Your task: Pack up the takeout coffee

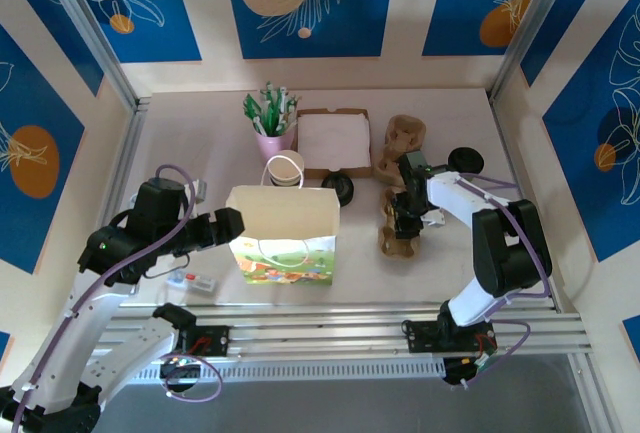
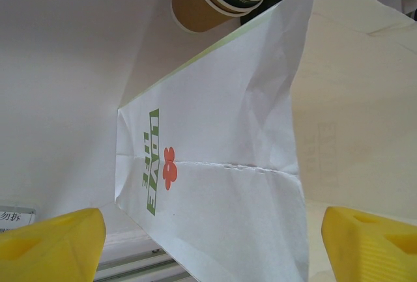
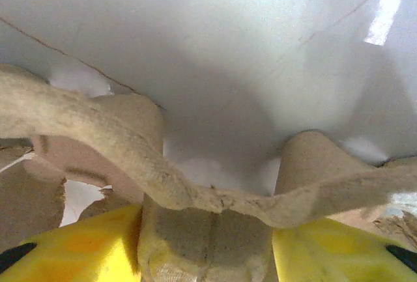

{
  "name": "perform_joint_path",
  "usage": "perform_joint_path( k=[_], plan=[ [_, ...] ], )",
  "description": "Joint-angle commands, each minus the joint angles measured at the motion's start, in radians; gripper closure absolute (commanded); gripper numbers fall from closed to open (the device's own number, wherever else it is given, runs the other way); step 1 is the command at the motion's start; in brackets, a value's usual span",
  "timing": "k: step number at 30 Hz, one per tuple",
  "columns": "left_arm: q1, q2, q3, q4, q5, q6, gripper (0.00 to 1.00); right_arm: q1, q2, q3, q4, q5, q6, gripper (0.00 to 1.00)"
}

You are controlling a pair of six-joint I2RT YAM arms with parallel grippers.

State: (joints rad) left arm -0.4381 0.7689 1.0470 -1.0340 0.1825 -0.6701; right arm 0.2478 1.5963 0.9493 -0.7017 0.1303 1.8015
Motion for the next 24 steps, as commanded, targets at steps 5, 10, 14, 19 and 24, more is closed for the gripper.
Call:
perform_joint_path(
  k=[5, 10, 14, 19, 24],
  plan=[
    [-0.008, -0.006, 0.058, -0.026, 0.003, 0.023, 0.14, -0.032, 0.005, 0.012, -0.018, -0.034, -0.045, 0.51],
    [-0.008, -0.011, 0.087, -0.038, -0.009, 0.024, 0.13, -0.034, -0.036, 0.016, -0.044, -0.049, -0.082, 0.52],
    [-0.008, -0.009, 0.112, -0.048, -0.022, 0.031, 0.13, -0.028, -0.109, 0.030, -0.110, -0.028, -0.118, 0.52],
    [-0.009, -0.001, 0.130, -0.057, -0.043, 0.044, 0.11, -0.026, -0.221, -0.038, -0.112, -0.018, -0.138, 0.52],
    [-0.008, 0.004, 0.147, -0.066, -0.059, 0.057, 0.11, -0.021, -0.312, -0.062, -0.132, -0.025, -0.212, 0.54]
  ],
)
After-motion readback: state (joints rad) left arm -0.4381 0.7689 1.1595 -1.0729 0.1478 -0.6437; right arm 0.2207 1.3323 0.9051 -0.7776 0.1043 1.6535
